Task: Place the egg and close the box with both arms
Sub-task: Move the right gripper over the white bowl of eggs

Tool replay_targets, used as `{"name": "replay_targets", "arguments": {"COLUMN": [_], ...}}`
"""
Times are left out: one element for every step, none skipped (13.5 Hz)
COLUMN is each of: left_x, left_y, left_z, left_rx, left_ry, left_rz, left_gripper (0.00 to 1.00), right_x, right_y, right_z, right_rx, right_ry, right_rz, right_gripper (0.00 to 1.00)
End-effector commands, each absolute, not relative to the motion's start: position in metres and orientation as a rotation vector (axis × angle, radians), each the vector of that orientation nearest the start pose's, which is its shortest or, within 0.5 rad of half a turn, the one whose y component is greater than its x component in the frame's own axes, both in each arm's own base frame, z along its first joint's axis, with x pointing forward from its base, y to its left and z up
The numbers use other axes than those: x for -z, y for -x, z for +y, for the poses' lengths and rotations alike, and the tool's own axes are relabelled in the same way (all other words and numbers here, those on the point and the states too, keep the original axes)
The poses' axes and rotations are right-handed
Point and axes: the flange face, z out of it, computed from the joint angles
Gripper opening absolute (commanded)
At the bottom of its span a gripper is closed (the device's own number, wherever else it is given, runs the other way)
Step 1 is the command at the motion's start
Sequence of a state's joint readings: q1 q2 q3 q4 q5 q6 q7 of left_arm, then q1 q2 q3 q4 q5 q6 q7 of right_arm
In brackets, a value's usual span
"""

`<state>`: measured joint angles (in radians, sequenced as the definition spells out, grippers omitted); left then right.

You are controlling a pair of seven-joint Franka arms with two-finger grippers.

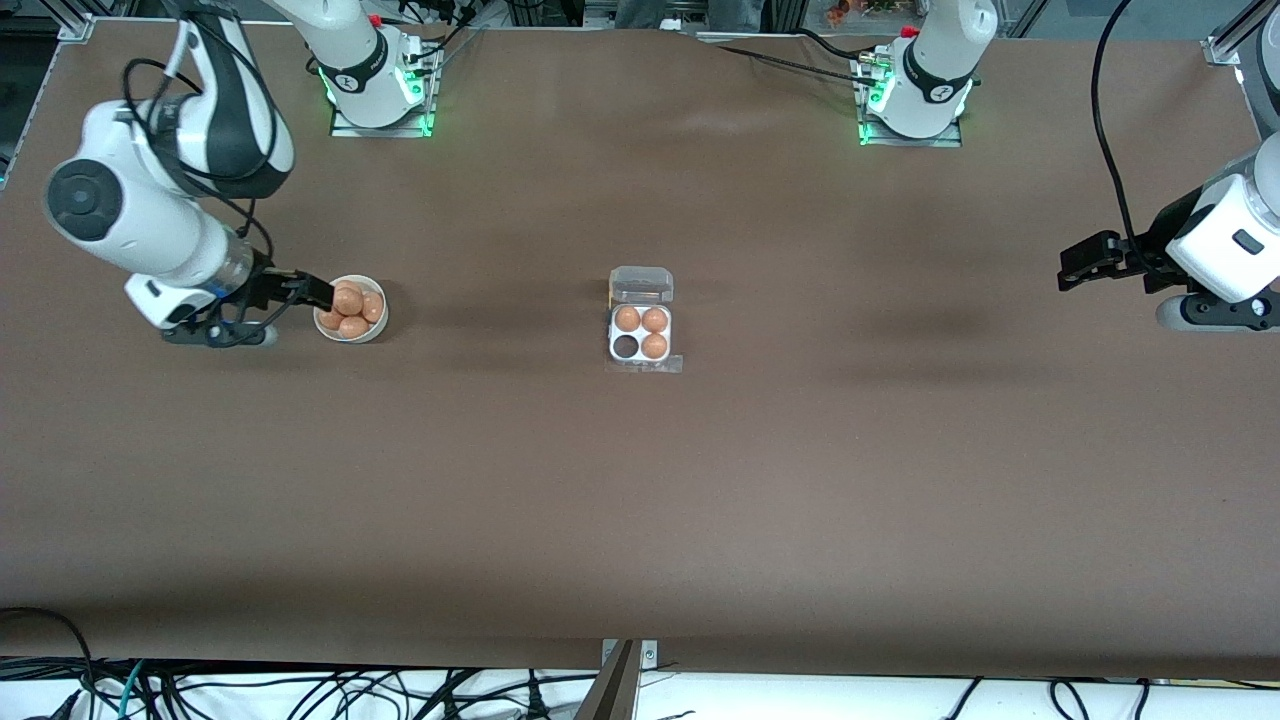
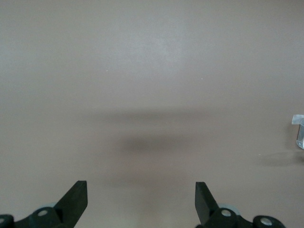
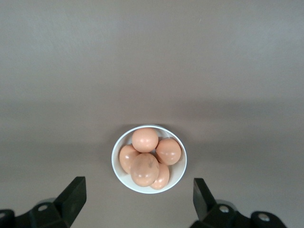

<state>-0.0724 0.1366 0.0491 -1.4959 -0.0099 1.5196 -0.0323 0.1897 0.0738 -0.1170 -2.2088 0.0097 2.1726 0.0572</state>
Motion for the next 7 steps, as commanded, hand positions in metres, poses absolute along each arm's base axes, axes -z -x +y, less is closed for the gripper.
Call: {"name": "replay_targets", "arguments": {"left_x": [-0.582,-0.582,-0.582,-0.582,-0.581,-0.582,-0.582], "left_y": [-0.592,-0.592,-0.592,-0.592,-0.592,-0.592,-0.592], "left_z": [-0.021,-0.020,-0.020,-0.019,-0.019,-0.019,-0.019], "left_rx": [-0.168,-0.165,-0.168,-0.168,-0.168,-0.168,-0.168], "left_ry": [3.152,3.152,3.152,3.154,3.152,3.152,3.152], "left_rz": [-0.021,-0.024,-0.021,-0.026,-0.026,-0.024,-0.024], "left_gripper": [1.00,1.00,1.00,1.00,1.00,1.00,1.00], "right_x": [-0.324,-0.314,-0.304,-0.295,-0.288,-0.287,-0.284], "right_y": [-0.491,-0.485,-0.480,-0.476,-0.475,-0.476,-0.476], "right_z": [0.036,0.036,0.035,0.034,0.034,0.034,0.034], "right_rx": [-0.133,-0.133,-0.114,-0.097,-0.089,-0.084,-0.089], "right_ry": [3.132,3.132,3.133,3.135,3.135,3.136,3.137], "right_rz": [-0.060,-0.062,-0.057,-0.056,-0.054,-0.054,-0.042], "right_gripper": [1.00,1.00,1.00,1.00,1.00,1.00,1.00]}}
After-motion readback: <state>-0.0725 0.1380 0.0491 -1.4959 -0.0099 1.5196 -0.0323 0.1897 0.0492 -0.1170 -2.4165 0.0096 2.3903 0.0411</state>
